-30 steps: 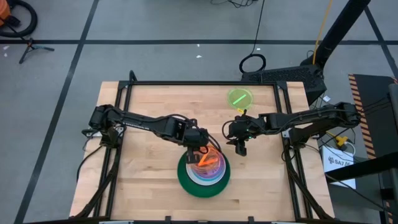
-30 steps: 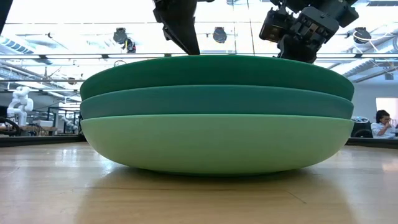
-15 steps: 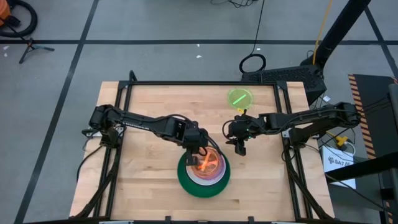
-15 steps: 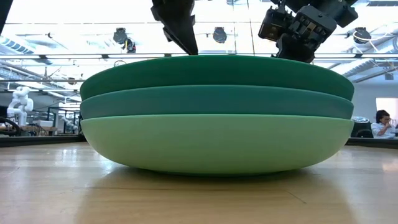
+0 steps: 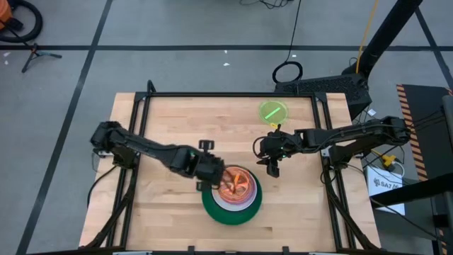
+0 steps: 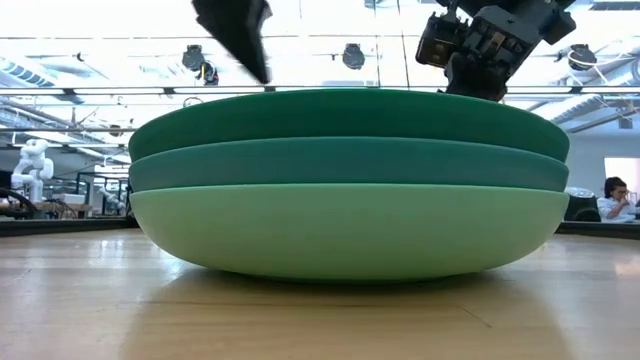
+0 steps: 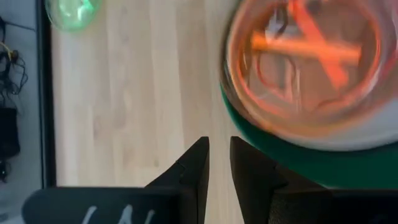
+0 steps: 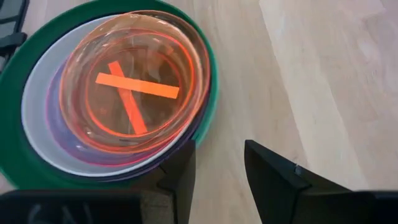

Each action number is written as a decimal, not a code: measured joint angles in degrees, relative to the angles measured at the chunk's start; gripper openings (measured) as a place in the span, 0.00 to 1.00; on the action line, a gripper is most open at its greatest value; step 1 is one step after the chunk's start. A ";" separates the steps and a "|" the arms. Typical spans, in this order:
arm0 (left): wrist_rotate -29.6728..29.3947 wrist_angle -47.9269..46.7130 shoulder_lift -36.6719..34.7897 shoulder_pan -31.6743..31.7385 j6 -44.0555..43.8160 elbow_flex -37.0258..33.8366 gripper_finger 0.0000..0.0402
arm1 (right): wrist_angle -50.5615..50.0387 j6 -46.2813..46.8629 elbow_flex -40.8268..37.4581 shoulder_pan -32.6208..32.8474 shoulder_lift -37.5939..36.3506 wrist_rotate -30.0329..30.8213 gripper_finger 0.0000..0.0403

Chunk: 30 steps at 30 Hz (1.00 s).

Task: Stack plastic plates
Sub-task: Move the stacked plates to the center of the table

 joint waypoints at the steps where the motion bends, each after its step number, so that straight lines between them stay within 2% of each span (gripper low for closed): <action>1: -0.09 0.49 -1.45 -0.73 -0.48 -2.43 0.18 | 0.12 0.59 -0.02 0.51 0.00 0.04 0.33; 5: -0.35 6.36 -7.85 -4.03 -1.58 -12.49 0.18 | 1.65 4.25 -0.04 4.13 -0.02 0.03 0.33; 11: -0.35 12.12 -15.85 -11.61 -4.56 -24.57 0.18 | 1.56 13.17 -0.06 13.12 0.17 0.14 0.33; 17: -0.08 23.53 -17.08 -17.37 -8.12 -32.66 0.18 | 1.84 18.99 0.02 20.63 1.77 0.12 0.33; 22: -0.06 30.29 -17.09 -20.99 -11.19 -37.64 0.18 | 2.35 24.50 -0.01 25.06 7.03 -0.09 0.33; 28: -0.22 36.12 -17.10 -24.03 -18.83 -41.89 0.18 | 11.02 27.89 -0.01 29.48 15.02 -1.31 0.33; 30: -0.20 39.81 -17.06 -24.88 -20.09 -43.60 0.18 | 12.76 29.37 -0.01 30.87 16.43 0.09 0.33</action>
